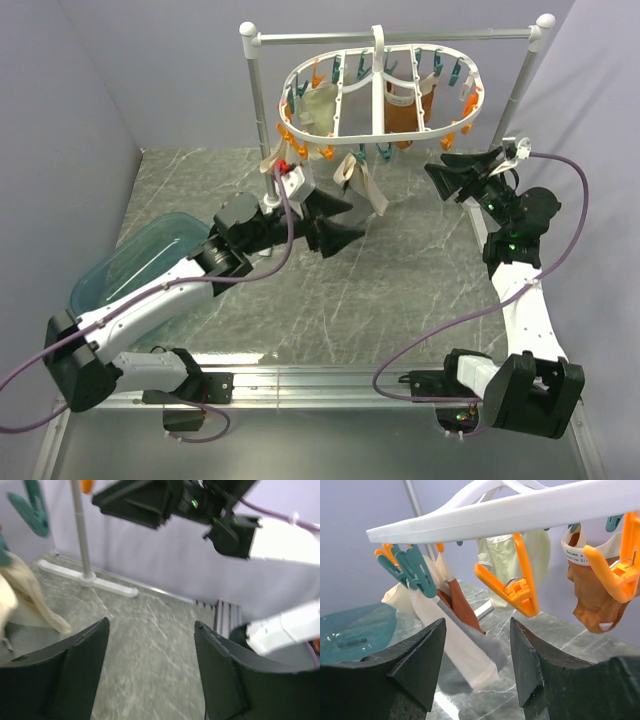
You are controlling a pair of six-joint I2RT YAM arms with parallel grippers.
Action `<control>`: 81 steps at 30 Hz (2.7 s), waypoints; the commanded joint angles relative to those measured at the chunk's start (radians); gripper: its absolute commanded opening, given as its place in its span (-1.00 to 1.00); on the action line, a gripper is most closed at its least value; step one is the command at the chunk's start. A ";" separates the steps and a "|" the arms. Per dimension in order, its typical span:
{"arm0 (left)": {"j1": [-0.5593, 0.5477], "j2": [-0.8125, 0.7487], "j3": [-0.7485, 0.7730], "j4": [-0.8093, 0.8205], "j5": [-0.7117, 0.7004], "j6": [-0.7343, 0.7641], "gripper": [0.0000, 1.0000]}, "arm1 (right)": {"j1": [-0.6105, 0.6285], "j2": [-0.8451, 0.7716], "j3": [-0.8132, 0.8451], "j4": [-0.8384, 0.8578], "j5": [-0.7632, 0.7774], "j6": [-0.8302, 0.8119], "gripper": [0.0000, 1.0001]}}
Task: Clip the underwear to the hanger
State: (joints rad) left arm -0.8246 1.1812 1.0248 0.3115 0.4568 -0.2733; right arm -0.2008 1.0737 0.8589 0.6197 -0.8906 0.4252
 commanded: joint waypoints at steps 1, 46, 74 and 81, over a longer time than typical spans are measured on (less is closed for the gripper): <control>-0.002 0.055 0.113 0.103 -0.108 -0.061 0.44 | 0.024 0.015 0.045 0.084 0.028 -0.005 0.22; -0.004 0.209 0.262 0.153 -0.256 -0.228 0.30 | 0.281 0.169 0.054 0.299 0.137 -0.192 0.23; -0.010 0.302 0.391 0.043 -0.372 -0.173 0.40 | 0.322 0.118 0.055 0.236 0.169 -0.197 0.24; -0.008 0.296 0.388 0.034 -0.397 -0.168 0.44 | 0.333 0.115 0.089 0.192 0.255 -0.215 0.33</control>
State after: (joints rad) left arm -0.8291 1.4914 1.3670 0.3244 0.0875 -0.4625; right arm 0.1207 1.2129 0.8944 0.8024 -0.6975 0.2306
